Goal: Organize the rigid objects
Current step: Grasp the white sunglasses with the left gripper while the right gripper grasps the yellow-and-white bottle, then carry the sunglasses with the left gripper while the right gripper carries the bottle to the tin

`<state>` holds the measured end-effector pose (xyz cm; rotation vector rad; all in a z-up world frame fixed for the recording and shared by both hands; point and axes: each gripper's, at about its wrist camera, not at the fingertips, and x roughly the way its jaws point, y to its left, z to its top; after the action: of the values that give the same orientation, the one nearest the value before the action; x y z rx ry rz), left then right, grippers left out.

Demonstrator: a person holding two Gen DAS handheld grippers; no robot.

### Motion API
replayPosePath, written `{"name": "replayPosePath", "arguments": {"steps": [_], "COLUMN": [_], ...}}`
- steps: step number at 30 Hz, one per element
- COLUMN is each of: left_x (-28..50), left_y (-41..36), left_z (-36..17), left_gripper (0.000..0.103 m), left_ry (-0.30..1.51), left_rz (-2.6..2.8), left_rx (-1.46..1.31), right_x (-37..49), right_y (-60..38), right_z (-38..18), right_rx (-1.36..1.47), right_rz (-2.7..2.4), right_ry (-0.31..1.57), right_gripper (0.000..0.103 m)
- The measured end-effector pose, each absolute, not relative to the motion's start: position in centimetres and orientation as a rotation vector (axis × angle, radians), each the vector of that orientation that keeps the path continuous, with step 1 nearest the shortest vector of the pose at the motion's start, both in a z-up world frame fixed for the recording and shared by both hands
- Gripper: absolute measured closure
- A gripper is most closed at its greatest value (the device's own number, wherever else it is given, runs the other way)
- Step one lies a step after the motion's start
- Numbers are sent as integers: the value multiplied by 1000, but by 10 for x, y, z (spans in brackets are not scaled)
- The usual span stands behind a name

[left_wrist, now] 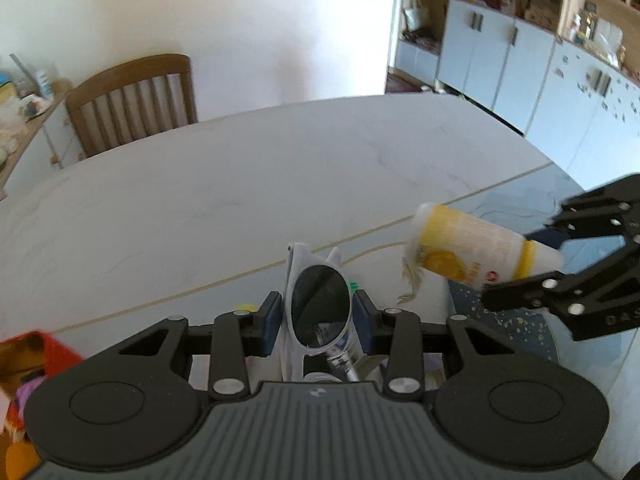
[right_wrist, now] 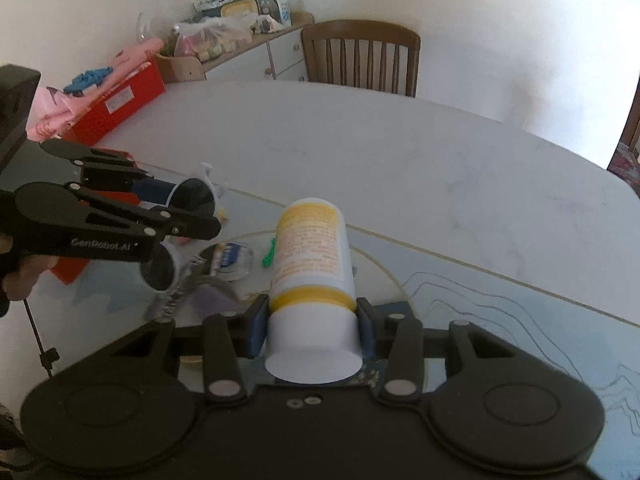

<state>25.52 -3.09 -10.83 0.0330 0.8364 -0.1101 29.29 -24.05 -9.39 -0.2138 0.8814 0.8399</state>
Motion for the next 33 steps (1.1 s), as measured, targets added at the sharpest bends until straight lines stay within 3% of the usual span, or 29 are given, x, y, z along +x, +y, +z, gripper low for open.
{"name": "replayPosePath", "arguments": {"steps": [11,12,13,15,33], "left_x": [219,215,212,207,155], "left_y": [-9,-8,-6,-2,66], "left_z": [-88,-86,-84,-81,-45], "left_gripper": [68,71,86,88,90], "left_ry": [780,775,771,773,723], "left_rz": [-68,-69,-71,-65,-82], "left_rx": [-48,-48,-50,-59,-171], "right_x": [250,247,244,236,193], "right_y": [-227,-225,-222,-217,-157], "right_z": [-67,-65,-63,-59,-33], "right_rx": [-186,-187,-183,-175,-143], "right_rz": [818,820,822,817,809], "right_ry": [856,854,854,847,831], "right_gripper": [59,59,59,59,59]}}
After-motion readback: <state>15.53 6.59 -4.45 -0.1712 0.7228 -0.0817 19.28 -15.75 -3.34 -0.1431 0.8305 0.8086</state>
